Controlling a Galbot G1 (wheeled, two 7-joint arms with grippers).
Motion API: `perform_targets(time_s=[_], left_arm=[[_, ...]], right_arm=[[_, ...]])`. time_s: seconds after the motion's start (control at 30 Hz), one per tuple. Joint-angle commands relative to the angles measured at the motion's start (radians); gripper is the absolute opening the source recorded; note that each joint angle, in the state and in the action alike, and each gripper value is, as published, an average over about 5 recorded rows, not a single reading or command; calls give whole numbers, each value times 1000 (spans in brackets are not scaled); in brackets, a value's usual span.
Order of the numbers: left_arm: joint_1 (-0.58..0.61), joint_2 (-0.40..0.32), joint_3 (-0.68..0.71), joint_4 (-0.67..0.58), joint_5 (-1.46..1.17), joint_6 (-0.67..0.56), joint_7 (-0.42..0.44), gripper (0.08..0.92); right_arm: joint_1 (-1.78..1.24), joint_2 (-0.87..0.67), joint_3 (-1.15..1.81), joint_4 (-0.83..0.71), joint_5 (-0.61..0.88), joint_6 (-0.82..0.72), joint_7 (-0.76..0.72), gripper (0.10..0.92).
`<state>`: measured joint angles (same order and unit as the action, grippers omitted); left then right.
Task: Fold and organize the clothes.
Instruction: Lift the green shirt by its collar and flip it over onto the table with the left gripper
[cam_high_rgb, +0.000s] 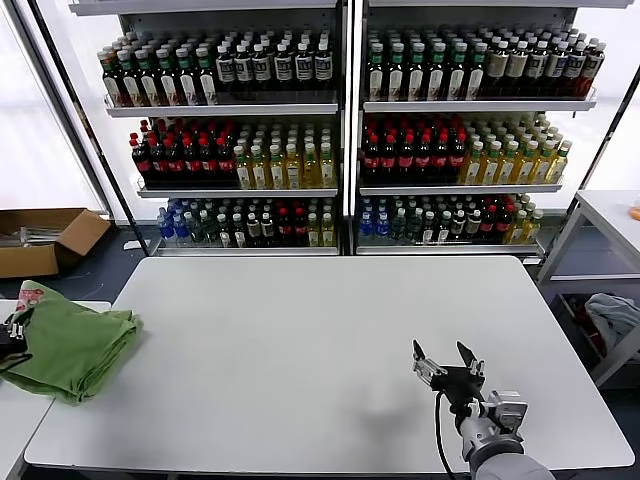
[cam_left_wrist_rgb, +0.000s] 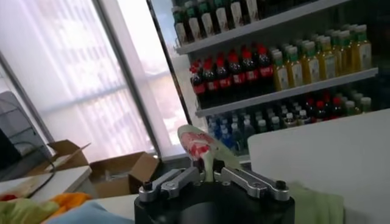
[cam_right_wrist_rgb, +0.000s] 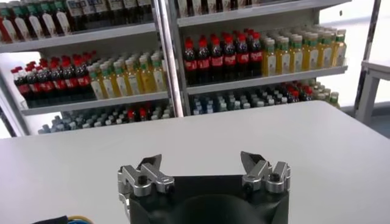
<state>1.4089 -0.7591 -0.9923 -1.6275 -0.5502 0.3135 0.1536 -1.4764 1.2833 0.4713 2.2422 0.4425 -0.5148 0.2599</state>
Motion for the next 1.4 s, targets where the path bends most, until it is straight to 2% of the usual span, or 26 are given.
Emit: perform_targets(time_s=[0.03, 0.2, 0.3, 0.37, 0.43, 0.6, 0.8, 1.0, 1.1, 1.4], left_arm=[[1, -141, 97, -263, -32, 62, -78, 116], [-64, -250, 322, -630, 33, 146, -181, 116], [-63, -305, 483, -725, 147, 172, -187, 116], [-45, -331, 580, -716, 237, 164, -170, 116], [-51, -360, 657, -654, 315, 153, -152, 116], [-126, -412, 713, -506, 364, 169, -135, 116], [-94, -380, 696, -503, 275, 181, -137, 116], [-100, -404, 713, -525, 116, 171, -142, 117], [-112, -422, 727, -519, 37, 153, -134, 155], [-129, -462, 729, -521, -35, 115, -185, 406]], right_arm=[[-8, 7, 5, -9, -13, 0, 0, 823], [-18, 15, 13, -16, -31, -2, 0, 823], [-37, 34, 11, -9, -64, 0, -1, 823], [-51, 48, 7, 0, -86, 2, -1, 823], [-59, 54, 8, 6, -97, 3, -2, 823], [-48, 36, 35, 0, -71, -2, -6, 823], [-34, 44, 20, -22, -78, -3, -6, 823], [-27, 51, 1, -28, -88, -8, -6, 823], [-25, 51, -6, -36, -87, -12, -6, 823], [1, 63, -44, -59, -6, -37, 2, 823]])
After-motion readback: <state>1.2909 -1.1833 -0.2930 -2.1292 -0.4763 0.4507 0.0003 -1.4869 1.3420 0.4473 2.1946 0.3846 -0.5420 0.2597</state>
